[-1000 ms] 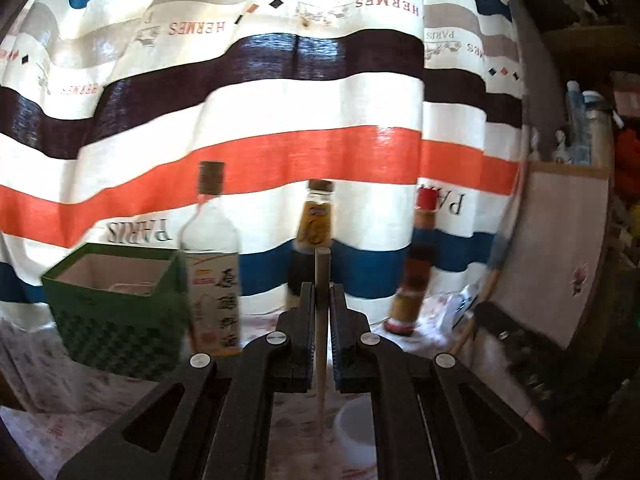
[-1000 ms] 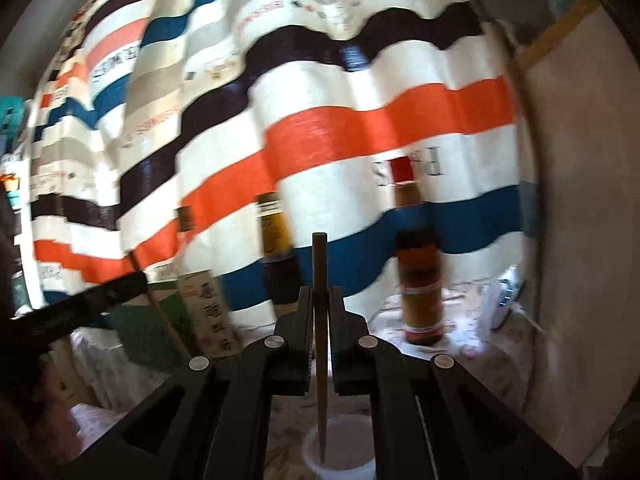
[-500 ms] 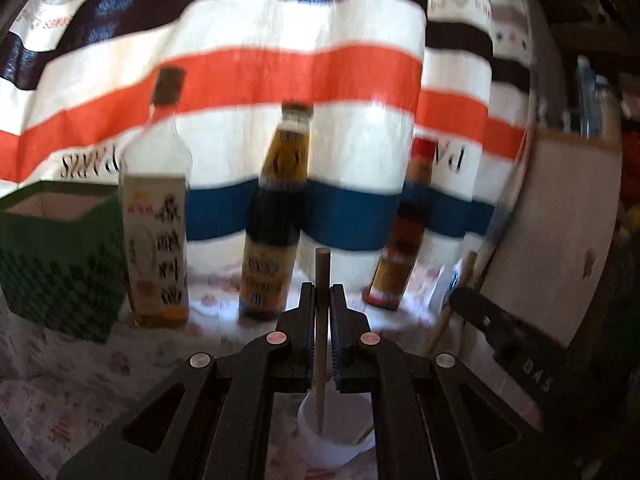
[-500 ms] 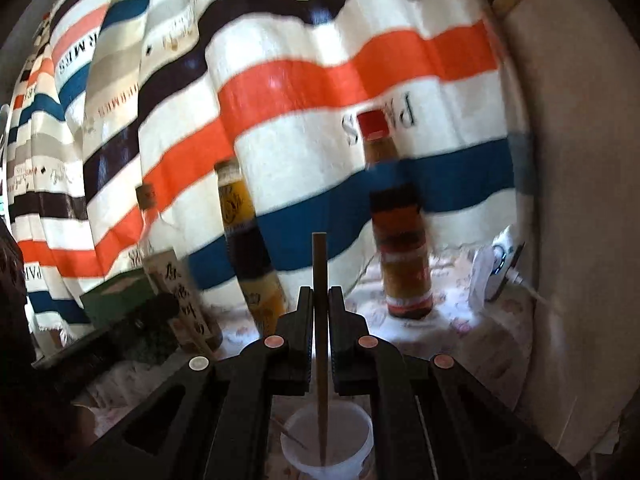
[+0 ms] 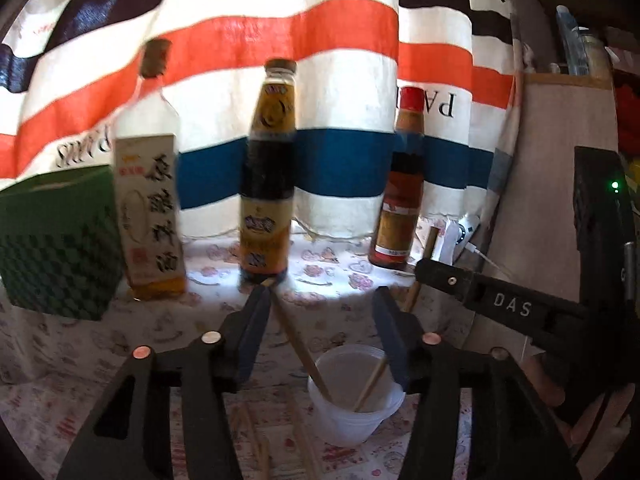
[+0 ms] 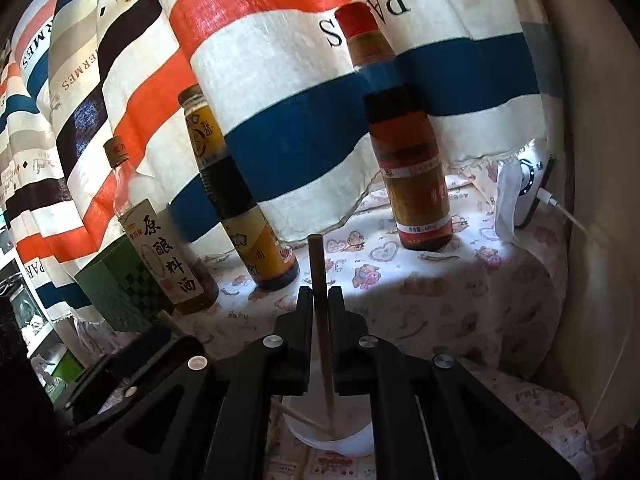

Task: Organize utensils
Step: 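Carry the chopsticks over the white cup and open both tools to drop them in, then move both open tools back over the chopstick pile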

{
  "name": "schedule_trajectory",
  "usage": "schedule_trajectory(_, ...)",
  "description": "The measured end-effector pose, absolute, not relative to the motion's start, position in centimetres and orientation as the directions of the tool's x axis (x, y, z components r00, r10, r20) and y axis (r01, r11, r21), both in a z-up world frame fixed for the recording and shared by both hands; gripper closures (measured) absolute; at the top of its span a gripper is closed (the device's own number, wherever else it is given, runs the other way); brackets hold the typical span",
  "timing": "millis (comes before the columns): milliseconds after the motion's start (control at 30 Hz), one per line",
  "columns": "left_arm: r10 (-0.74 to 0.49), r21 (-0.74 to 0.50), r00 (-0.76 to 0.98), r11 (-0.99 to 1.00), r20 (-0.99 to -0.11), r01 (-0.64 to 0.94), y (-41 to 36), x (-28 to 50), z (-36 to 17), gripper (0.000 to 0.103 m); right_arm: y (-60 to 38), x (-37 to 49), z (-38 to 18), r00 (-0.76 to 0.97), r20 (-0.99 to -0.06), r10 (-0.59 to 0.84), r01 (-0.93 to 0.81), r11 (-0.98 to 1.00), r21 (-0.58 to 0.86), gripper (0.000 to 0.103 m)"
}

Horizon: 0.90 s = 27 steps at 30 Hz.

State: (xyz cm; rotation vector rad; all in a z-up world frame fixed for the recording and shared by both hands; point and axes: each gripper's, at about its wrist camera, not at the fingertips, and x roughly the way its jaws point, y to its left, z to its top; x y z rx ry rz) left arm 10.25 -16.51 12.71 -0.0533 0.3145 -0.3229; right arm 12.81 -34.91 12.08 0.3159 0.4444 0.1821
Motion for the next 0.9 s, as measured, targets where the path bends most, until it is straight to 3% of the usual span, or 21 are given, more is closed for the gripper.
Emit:
schedule_trajectory(67,-0.282,-0.081,0.913,0.959,-0.296,0.270,-15.6,9.4,13.4,0.044,-34.7,12.1,12.9,0.892,-0.382,0.240,-0.109,0.937,0.333,0.092)
schedule_trajectory(167,-0.227,-0.015,0.938,0.973,-0.262,0.231,-13.7,7.3,14.7,0.036,-34.6,10.3,14.5,0.912,-0.329,0.245,-0.133,0.935,0.328,0.075)
schedule_trajectory(233,-0.184,0.012,0.956,0.981,-0.229,0.192,-12.1,5.8,15.6,0.030,-34.4,9.5,15.2,0.919,-0.307,0.245,-0.141,0.935,0.324,0.073)
schedule_trajectory(333,-0.137,-0.010,0.969,0.990,-0.203,0.138,-9.2,4.1,16.4,0.020,-33.9,8.5,16.0,0.923,-0.288,0.255,-0.159,0.935,0.318,0.072)
schedule_trajectory(467,-0.100,-0.050,0.975,0.995,-0.196,0.092,-5.6,2.5,16.1,0.014,-32.7,6.6,16.8,0.928,-0.265,0.264,-0.178,0.935,0.308,0.054)
schedule_trajectory(500,-0.088,-0.042,0.978,0.996,-0.192,0.082,-5.1,2.2,16.0,0.013,-32.4,6.3,16.9,0.928,-0.263,0.262,-0.179,0.936,0.302,0.054)
schedule_trajectory(667,-0.041,-0.026,0.988,0.999,-0.149,0.037,-3.2,0.6,15.1,0.001,-29.9,4.2,16.2,0.930,-0.306,0.205,-0.137,0.963,0.231,0.045)
schedule_trajectory(900,-0.012,-0.077,0.979,0.997,-0.202,-0.004,-1.0,0.3,12.0,0.000,-27.0,1.8,12.0,0.888,-0.390,0.243,-0.191,0.967,0.168,0.039)
